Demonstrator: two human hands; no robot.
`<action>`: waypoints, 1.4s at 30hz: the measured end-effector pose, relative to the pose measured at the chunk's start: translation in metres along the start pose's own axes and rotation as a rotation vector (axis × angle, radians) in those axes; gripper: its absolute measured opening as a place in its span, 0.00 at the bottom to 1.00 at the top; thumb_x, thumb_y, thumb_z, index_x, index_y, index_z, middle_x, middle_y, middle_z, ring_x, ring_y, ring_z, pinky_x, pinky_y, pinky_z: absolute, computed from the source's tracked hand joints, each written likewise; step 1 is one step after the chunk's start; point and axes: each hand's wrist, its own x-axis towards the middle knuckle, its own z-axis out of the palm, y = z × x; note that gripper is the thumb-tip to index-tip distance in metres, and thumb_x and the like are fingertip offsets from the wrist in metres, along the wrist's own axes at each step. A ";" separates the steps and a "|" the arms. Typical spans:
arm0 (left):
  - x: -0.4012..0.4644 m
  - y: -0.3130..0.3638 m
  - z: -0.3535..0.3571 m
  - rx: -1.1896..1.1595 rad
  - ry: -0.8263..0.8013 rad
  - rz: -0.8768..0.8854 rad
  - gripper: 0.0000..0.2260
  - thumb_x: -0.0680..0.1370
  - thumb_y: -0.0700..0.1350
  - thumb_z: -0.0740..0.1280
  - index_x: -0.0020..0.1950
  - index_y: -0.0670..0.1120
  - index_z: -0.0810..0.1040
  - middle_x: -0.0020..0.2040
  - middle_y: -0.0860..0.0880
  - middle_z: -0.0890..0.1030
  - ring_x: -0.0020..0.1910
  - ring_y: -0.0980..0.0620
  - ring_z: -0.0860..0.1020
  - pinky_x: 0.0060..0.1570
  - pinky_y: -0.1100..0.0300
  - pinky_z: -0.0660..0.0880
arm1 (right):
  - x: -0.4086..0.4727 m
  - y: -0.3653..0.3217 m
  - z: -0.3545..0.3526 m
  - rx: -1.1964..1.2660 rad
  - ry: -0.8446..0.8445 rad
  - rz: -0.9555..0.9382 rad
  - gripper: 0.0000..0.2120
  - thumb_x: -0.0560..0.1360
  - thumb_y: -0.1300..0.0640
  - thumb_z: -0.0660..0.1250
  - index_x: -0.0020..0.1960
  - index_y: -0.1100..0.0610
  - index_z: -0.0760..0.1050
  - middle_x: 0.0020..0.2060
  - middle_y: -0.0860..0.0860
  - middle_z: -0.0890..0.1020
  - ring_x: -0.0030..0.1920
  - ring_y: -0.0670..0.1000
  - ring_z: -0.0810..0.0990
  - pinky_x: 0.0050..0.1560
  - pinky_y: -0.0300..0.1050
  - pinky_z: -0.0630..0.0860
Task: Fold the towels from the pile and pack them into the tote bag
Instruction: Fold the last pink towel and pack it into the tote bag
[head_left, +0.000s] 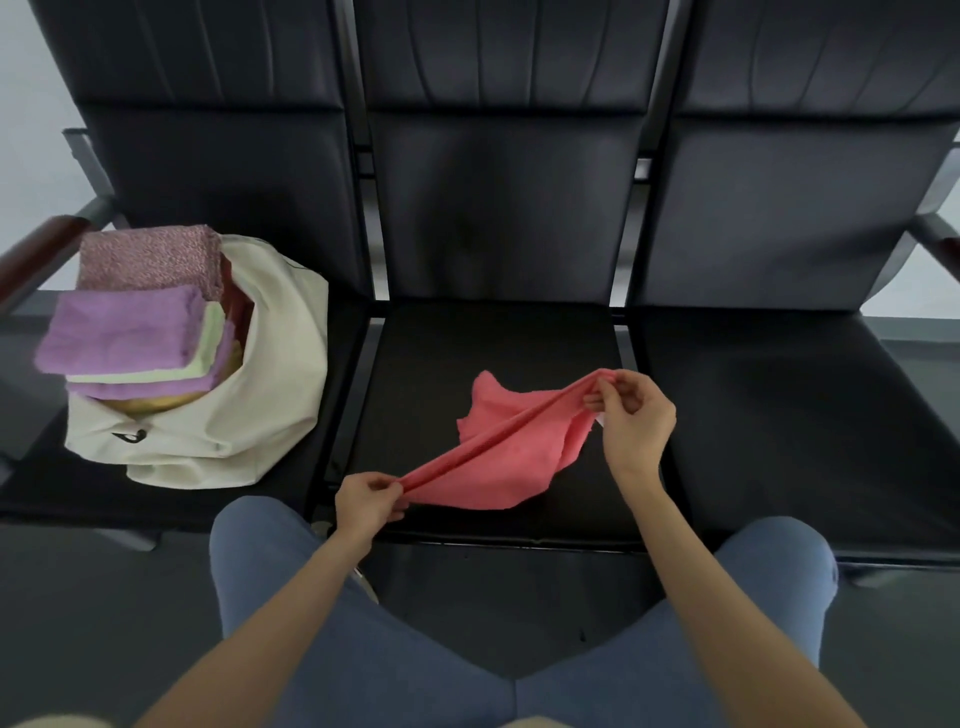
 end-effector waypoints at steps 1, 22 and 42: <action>0.000 0.002 0.002 -0.058 0.005 -0.062 0.05 0.77 0.33 0.66 0.43 0.38 0.79 0.37 0.40 0.82 0.34 0.45 0.82 0.30 0.59 0.81 | 0.001 -0.001 -0.002 -0.001 0.007 -0.001 0.05 0.76 0.65 0.67 0.51 0.61 0.79 0.37 0.52 0.83 0.37 0.46 0.83 0.42 0.37 0.80; -0.071 0.207 -0.020 -0.388 0.591 0.930 0.06 0.77 0.37 0.61 0.47 0.46 0.76 0.40 0.58 0.77 0.39 0.57 0.78 0.40 0.61 0.77 | 0.021 -0.047 -0.042 0.084 0.405 -0.195 0.03 0.79 0.59 0.63 0.51 0.59 0.74 0.37 0.42 0.73 0.36 0.35 0.72 0.39 0.28 0.68; 0.021 0.309 -0.047 0.186 0.383 0.815 0.11 0.78 0.33 0.57 0.52 0.37 0.79 0.49 0.42 0.80 0.47 0.52 0.74 0.45 0.65 0.66 | 0.144 -0.093 -0.021 0.014 -0.012 -0.085 0.03 0.77 0.65 0.65 0.50 0.59 0.73 0.44 0.55 0.80 0.45 0.53 0.82 0.53 0.50 0.79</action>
